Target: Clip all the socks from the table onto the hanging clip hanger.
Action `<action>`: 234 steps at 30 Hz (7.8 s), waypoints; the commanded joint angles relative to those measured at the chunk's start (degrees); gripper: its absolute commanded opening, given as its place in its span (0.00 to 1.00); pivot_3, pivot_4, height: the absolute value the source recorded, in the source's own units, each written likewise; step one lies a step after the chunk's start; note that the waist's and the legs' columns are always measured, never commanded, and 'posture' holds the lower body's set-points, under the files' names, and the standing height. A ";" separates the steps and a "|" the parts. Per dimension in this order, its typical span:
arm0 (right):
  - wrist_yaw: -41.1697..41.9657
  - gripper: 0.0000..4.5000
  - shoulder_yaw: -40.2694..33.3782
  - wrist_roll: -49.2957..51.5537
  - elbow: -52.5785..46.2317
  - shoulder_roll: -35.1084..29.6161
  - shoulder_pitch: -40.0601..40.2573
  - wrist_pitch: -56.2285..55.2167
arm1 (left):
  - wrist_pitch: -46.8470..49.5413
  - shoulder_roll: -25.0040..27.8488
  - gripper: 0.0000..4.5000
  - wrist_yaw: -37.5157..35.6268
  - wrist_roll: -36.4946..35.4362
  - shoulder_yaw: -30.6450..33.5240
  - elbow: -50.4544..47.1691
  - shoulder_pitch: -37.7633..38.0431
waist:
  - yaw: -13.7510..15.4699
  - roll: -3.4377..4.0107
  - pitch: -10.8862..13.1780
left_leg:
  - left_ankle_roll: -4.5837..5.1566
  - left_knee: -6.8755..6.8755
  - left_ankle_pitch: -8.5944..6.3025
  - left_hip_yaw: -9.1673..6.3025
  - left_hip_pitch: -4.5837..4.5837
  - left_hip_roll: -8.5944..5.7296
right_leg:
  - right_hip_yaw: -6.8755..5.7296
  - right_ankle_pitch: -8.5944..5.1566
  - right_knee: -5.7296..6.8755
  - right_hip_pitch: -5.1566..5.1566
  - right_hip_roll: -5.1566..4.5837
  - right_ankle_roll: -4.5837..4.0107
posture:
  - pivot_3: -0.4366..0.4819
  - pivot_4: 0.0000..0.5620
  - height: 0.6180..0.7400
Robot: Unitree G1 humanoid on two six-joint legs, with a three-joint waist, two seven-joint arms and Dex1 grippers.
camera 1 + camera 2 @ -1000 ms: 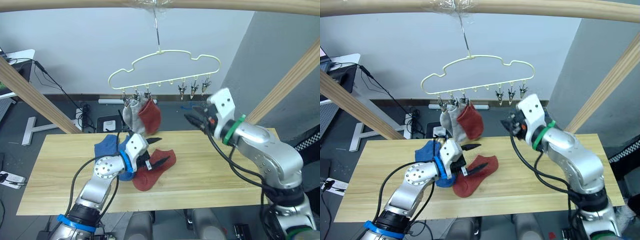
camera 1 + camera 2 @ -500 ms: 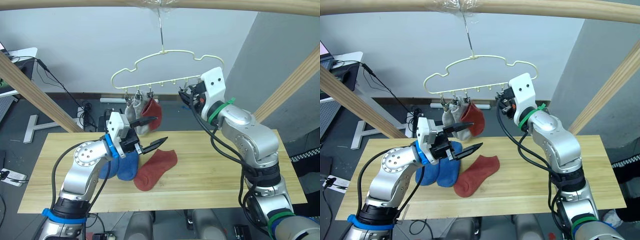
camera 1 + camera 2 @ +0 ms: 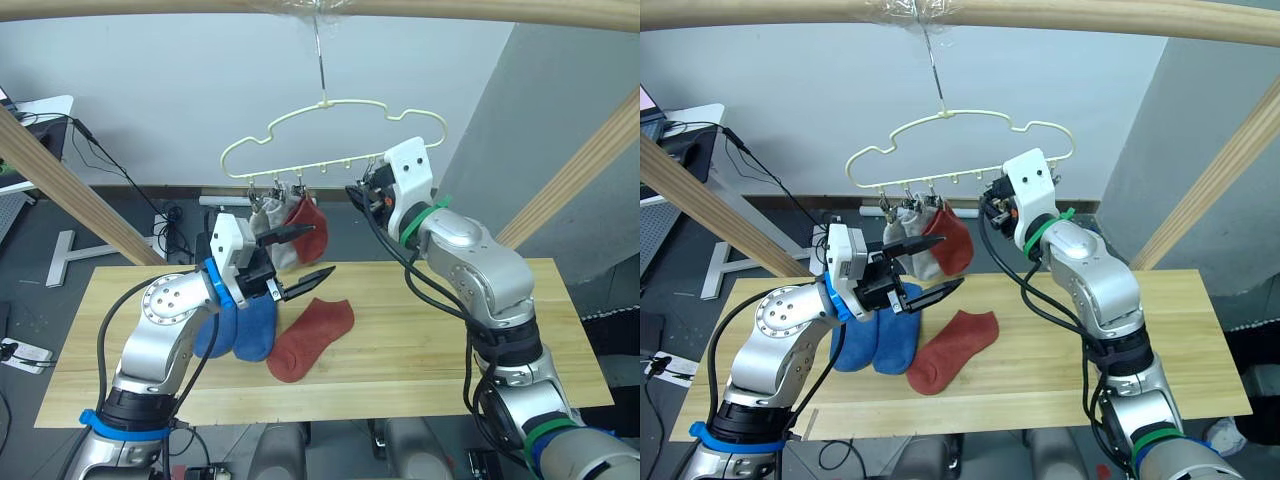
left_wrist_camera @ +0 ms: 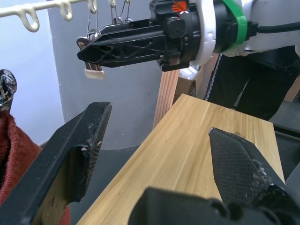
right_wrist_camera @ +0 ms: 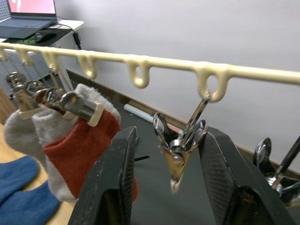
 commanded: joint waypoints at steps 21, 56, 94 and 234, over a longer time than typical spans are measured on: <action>-0.97 0.03 -3.16 -0.44 0.80 4.57 -1.88 -2.74 | -10.71 -1.18 0.86 3.39 10.84 -2.61 3.91 0.60 | 0.00 0.00 0.00 | 0.00 -0.01 0.00 0.00 0.00 0.01 | 0.00 0.00 -0.01 -0.01 0.00 0.00 | 0.46 0.43 0.83; -1.45 0.00 -2.66 -0.36 -2.60 5.82 -0.88 -0.24 | -17.02 -7.47 0.62 14.28 34.77 -19.39 33.83 3.18 | -0.32 0.02 -0.02 | 0.00 -0.02 0.00 0.03 0.02 0.01 | 0.01 0.00 0.04 -0.04 -0.02 0.00 | 0.40 0.44 0.83; -1.93 0.00 -6.33 4.51 -4.67 8.33 -1.03 4.21 | -50.83 -12.75 0.00 32.49 34.30 -11.11 35.70 -5.20 | -1.51 0.02 -0.01 | 0.01 -0.03 -0.01 0.02 -0.04 0.00 | -0.01 0.01 0.00 -0.05 -0.04 0.01 | 0.40 0.46 0.83; -7.89 0.43 -1.33 -10.03 -7.51 6.76 4.90 -0.20 | 17.42 3.87 0.37 -3.19 -9.68 0.23 -3.66 -12.84 | 0.03 0.03 -0.01 | -0.10 -0.05 0.09 -0.13 -0.13 -0.03 | -0.03 0.00 -0.04 -0.08 0.04 0.01 | 0.47 0.43 0.83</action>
